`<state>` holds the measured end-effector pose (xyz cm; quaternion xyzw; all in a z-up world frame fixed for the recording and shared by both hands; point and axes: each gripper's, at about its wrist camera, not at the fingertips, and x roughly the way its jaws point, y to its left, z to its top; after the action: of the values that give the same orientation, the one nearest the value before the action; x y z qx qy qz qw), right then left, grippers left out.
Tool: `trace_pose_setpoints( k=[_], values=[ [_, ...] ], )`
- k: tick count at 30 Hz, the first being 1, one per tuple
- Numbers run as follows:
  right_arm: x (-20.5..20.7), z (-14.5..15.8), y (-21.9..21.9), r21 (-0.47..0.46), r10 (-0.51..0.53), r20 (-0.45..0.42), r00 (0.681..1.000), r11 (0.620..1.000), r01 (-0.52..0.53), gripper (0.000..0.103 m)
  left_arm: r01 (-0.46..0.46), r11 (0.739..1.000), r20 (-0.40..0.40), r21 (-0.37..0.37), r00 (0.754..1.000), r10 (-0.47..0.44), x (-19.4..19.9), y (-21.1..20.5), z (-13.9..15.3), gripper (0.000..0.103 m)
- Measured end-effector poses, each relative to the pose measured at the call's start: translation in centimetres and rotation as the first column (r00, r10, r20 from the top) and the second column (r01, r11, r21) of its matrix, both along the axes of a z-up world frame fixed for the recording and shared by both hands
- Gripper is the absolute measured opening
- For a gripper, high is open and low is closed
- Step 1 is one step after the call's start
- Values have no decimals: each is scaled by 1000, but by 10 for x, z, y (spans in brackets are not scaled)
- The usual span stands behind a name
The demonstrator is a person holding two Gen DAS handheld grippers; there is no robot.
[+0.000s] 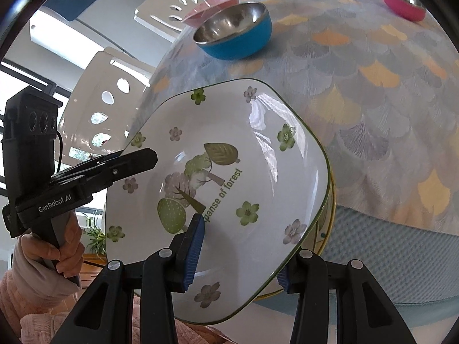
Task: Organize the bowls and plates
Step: 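Carry the hexagonal plate with both grippers over the stacked plates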
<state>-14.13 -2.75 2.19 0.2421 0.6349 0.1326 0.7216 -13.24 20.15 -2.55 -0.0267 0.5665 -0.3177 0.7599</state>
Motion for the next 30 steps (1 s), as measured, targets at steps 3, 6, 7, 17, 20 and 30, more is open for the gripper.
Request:
trace_pose_setpoints(
  k=[3, 6, 7, 17, 20, 30],
  values=[
    [1, -4, 1, 1, -3, -13, 1000, 1000, 3, 43, 10, 1000, -2, 10, 1000, -10, -3, -1, -3, 42],
    [2, -7, 3, 2, -8, -24, 1000, 1000, 8, 44, 11, 1000, -7, 11, 1000, -10, -4, -2, -5, 42],
    [2, -7, 3, 2, -9, -28, 1000, 1000, 9, 43, 9, 1000, -9, 13, 1000, -9, -4, -2, -6, 41],
    [0, -10, 2, 3, -19, -51, 999, 1000, 20, 43, 4, 1000, -10, 25, 1000, -3, -7, -3, -7, 42],
    [1, -10, 2, 1, -21, -57, 998, 1000, 21, 43, 4, 1000, -11, 29, 1000, -3, -7, -4, -9, 42],
    [7, -13, 7, -6, -25, -73, 997, 1000, 24, 43, 5, 999, -17, 39, 1000, -4, -5, -5, -10, 42]
  ],
)
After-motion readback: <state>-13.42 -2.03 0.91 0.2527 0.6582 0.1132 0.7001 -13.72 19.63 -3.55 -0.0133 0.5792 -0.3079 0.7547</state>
